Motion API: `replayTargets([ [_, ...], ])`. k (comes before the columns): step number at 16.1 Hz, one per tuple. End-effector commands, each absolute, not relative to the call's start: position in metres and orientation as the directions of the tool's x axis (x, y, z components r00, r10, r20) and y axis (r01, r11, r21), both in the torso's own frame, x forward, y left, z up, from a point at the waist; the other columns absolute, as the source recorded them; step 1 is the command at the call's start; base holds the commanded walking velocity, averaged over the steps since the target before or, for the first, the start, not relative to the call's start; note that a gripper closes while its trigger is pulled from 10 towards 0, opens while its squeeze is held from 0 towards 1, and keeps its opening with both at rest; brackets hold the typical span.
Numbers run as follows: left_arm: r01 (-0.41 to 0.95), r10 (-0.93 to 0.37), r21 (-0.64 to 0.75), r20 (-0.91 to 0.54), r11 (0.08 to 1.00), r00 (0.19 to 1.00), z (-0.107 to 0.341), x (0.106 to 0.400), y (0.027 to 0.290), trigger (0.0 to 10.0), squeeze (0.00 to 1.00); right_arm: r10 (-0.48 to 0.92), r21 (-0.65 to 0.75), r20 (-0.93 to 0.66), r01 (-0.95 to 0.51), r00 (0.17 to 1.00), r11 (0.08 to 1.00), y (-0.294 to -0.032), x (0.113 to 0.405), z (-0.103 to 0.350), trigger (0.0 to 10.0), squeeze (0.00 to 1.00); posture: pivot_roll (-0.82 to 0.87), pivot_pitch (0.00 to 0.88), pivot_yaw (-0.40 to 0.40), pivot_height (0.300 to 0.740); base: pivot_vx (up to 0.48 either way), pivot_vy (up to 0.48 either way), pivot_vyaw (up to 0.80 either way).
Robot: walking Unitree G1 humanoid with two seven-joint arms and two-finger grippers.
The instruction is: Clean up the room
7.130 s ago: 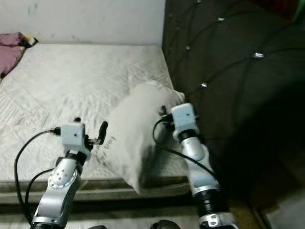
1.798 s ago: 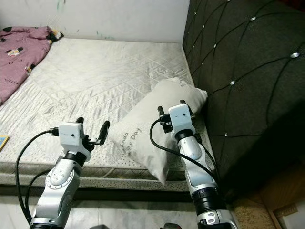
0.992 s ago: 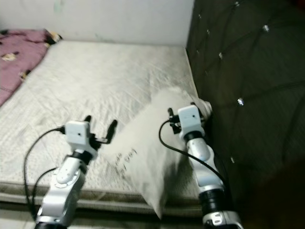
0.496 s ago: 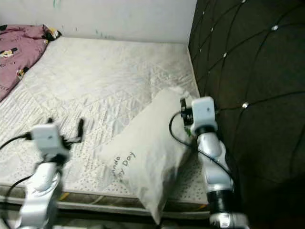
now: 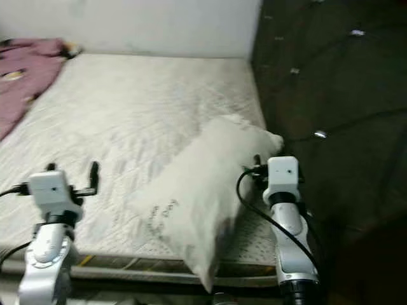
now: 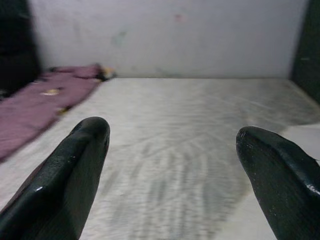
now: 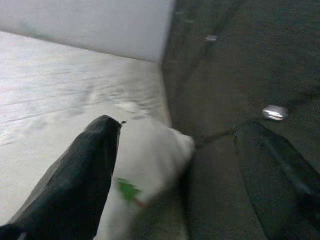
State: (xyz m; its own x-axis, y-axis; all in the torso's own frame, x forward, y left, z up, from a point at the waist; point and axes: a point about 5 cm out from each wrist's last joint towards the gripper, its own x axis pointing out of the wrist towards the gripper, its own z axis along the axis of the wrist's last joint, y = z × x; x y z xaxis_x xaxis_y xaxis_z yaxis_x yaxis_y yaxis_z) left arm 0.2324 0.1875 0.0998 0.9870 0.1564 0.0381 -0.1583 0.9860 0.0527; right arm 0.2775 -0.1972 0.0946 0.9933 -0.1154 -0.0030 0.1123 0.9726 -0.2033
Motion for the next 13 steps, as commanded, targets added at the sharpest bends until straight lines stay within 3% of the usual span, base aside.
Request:
replayTargets([
  [1, -0.145, 0.144, 0.058, 0.015, 0.988, 0.989, 0.095, 0.231, 0.184, 10.0, 0.00, -0.105, -0.190, 0.002, 0.104, 0.994, 0.976, -0.195, 0.275, 0.097, 10.0, 0.00, -0.07, 0.000, 0.028, 0.740, 0.000, 0.000, -0.80],
  [4, -0.107, 0.107, 0.044, 0.001, 0.993, 0.994, 0.089, 0.231, 0.178, 10.0, 0.00, -0.044, -0.179, -0.001, 0.043, 0.999, 0.983, -0.178, 0.277, 0.095, 10.0, 0.00, -0.08, 0.000, 0.024, 0.740, 0.000, 0.000, -0.80],
  [7, -0.111, 0.110, 0.045, 0.031, 0.993, 0.993, 0.091, 0.239, 0.175, 10.0, 0.00, 0.029, -0.153, -0.011, -0.030, 1.000, 0.988, -0.168, 0.281, 0.093, 10.0, 0.00, -0.07, 0.000, 0.008, 0.740, 0.000, 0.000, 0.00],
  [12, -0.125, 0.125, 0.052, 0.001, 0.991, 0.992, 0.082, 0.239, 0.179, 10.0, 0.00, 0.019, -0.134, -0.017, -0.021, 1.000, 0.991, -0.165, 0.279, 0.088, 10.0, 0.00, -0.07, 0.000, 0.026, 0.740, 0.000, 0.000, 0.00],
  [13, -0.121, 0.122, 0.053, -0.004, 0.991, 0.993, 0.082, 0.239, 0.180, 10.0, 0.00, 0.023, -0.121, -0.031, -0.026, 0.999, 0.992, -0.164, 0.279, 0.087, 10.0, 0.00, -0.07, 0.000, 0.022, 0.740, 0.000, 0.000, -0.80],
])
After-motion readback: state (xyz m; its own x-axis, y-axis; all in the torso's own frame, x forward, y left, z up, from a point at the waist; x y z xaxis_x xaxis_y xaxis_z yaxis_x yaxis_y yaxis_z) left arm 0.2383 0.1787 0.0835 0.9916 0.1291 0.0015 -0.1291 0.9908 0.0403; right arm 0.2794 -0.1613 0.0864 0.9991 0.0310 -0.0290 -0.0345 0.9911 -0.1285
